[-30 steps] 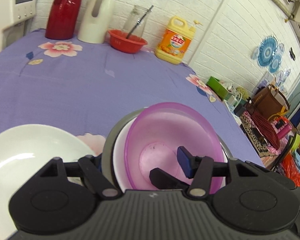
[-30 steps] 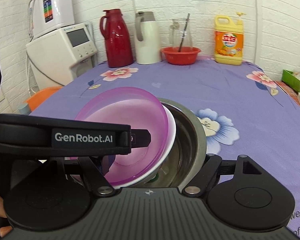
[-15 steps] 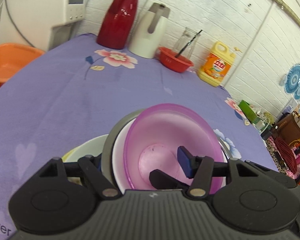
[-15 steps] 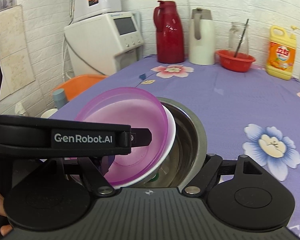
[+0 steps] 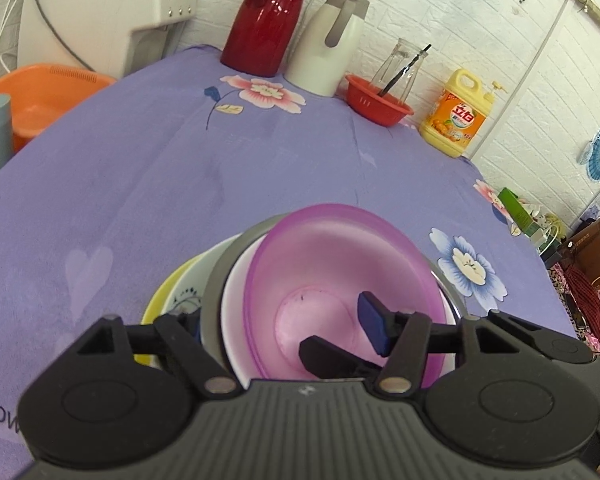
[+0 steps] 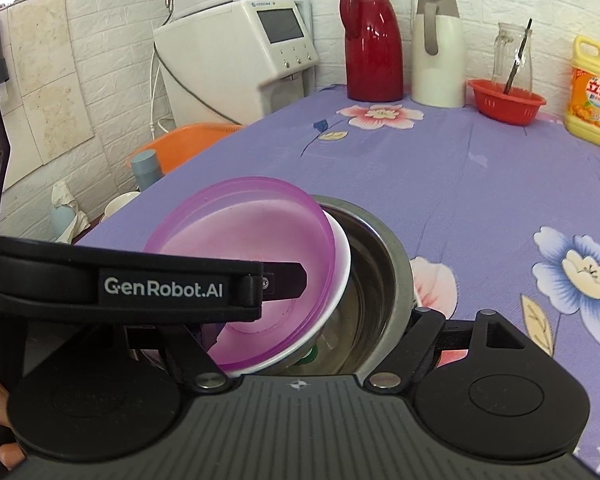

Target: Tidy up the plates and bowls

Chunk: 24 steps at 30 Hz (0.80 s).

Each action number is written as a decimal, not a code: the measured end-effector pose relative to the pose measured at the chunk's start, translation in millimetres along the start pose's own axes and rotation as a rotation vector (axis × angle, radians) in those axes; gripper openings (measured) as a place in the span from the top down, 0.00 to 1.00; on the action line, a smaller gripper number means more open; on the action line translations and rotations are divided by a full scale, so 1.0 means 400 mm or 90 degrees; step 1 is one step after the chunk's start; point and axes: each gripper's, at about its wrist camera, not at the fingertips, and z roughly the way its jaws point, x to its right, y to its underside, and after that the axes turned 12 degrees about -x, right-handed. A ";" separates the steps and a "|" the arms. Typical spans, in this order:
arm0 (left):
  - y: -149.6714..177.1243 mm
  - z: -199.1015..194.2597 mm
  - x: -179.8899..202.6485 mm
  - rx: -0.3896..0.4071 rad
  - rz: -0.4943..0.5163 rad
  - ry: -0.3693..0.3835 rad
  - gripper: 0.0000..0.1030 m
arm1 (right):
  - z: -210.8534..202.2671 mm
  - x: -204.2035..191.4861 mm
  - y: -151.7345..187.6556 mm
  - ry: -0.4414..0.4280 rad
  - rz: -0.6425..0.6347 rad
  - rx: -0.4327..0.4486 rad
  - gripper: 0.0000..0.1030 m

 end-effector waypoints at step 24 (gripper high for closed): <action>0.033 -0.098 0.043 0.088 0.015 -0.066 0.32 | -0.120 0.047 0.059 0.055 0.033 0.131 0.00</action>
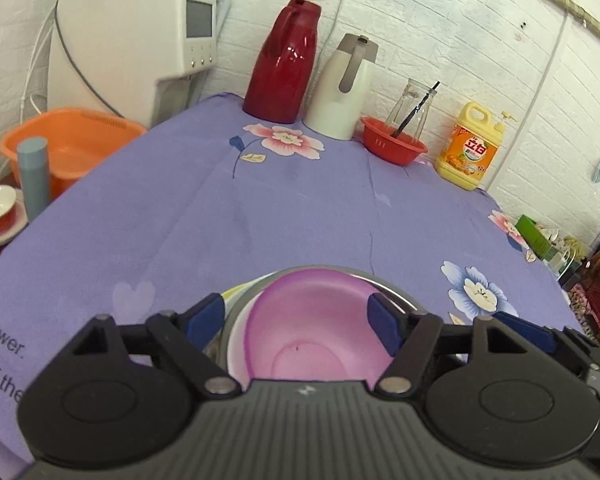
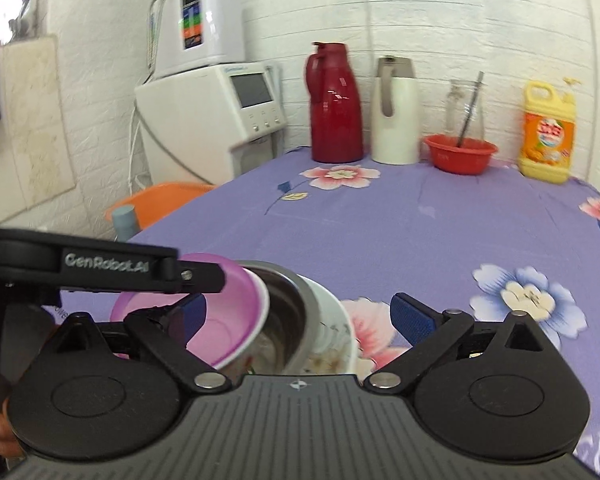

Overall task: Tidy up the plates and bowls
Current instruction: 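Open the left gripper and withdraw it from the bowl stack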

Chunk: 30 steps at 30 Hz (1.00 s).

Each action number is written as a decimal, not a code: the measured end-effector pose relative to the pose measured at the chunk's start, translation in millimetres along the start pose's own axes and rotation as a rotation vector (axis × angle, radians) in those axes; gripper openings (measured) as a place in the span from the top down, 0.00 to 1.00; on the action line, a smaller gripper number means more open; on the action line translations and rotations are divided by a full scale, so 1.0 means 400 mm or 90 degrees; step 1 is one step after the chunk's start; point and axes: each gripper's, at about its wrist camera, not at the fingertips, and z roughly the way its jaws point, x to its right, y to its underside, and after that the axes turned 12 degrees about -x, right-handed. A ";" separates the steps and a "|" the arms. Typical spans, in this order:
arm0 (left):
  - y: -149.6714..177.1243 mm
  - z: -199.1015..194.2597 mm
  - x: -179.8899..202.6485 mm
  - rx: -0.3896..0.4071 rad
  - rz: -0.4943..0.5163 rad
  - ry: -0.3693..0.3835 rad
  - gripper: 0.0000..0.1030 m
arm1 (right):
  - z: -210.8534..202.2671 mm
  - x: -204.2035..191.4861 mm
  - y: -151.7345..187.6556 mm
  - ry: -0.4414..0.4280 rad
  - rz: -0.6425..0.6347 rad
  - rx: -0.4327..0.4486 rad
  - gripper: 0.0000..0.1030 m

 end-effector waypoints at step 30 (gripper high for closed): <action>0.380 -0.210 0.219 0.088 0.160 0.033 0.30 | -0.344 0.081 0.348 0.089 0.140 0.135 0.00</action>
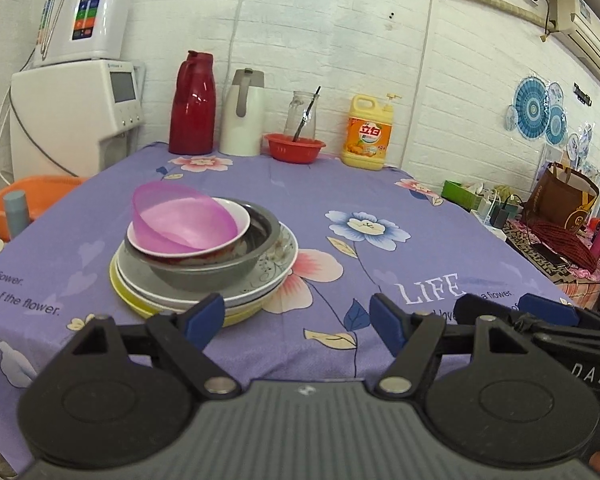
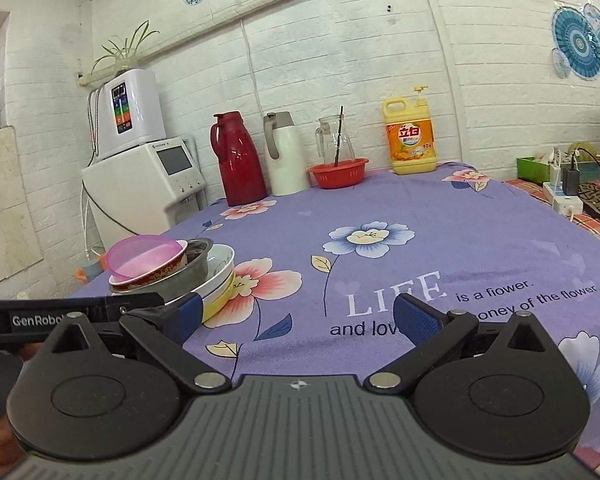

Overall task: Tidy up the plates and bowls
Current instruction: 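Open the left gripper and withdraw it from the bowl stack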

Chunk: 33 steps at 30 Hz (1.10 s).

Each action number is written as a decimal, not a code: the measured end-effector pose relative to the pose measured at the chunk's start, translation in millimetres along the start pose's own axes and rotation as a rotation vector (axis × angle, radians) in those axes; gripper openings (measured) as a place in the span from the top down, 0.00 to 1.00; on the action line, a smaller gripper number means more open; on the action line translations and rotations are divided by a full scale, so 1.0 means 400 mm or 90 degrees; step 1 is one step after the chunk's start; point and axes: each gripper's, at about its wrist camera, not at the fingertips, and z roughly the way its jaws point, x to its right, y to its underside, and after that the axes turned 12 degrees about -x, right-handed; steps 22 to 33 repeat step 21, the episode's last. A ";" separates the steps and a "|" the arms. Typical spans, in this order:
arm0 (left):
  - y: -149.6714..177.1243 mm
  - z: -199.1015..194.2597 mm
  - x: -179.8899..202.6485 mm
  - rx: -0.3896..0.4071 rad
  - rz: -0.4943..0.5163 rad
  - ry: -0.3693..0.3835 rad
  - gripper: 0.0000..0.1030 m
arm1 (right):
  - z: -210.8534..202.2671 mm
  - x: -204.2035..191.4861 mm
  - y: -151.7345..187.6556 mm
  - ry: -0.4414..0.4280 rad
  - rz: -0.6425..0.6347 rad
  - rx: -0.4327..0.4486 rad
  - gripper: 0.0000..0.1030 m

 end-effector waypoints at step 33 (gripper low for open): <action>0.029 0.003 -0.031 -0.003 -0.005 -0.067 0.30 | 0.027 -0.051 0.039 -0.018 -0.050 -0.053 0.00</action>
